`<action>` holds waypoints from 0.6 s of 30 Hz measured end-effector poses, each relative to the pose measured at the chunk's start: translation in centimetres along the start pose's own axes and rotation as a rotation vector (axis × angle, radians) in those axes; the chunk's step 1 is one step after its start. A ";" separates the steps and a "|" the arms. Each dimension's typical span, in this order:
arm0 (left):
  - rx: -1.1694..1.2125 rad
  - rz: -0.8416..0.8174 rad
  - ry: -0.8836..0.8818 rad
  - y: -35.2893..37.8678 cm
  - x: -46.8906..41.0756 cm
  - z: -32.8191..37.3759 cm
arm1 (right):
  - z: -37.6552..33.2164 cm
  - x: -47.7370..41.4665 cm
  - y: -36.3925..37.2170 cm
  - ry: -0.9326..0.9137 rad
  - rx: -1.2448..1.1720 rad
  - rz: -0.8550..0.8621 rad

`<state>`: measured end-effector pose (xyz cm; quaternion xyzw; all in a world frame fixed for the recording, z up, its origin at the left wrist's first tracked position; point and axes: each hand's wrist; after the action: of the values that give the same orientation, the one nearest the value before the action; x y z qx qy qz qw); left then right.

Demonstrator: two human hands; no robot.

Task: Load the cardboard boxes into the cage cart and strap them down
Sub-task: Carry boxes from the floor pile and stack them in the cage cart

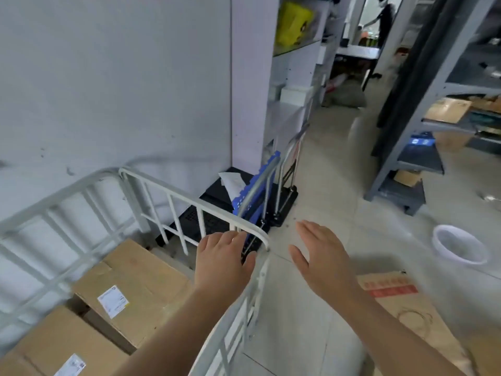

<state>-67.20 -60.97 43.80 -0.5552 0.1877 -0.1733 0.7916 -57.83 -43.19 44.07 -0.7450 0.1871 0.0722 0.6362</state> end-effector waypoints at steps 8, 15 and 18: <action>-0.038 0.030 0.230 4.8 2.3 11.3 | 8.0 11.3 -5.3 0.320 0.066 -0.009; 0.022 -0.014 0.519 10.6 10.9 28.8 | 17.1 29.5 -12.5 0.626 0.124 -0.007; 0.028 -0.078 0.589 13.1 14.5 34.8 | 20.1 36.4 -14.8 0.725 0.155 0.001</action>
<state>-36.71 -35.37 40.80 -0.4768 0.3854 -0.3598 0.7033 -16.21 -28.64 41.50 -0.6717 0.4057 -0.2102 0.5831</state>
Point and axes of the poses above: each hand's wrist, its own x-axis away from the middle knuckle, its own y-axis out of the palm, z = x × y, and after that the axes turned 8 degrees about -y, right-handed
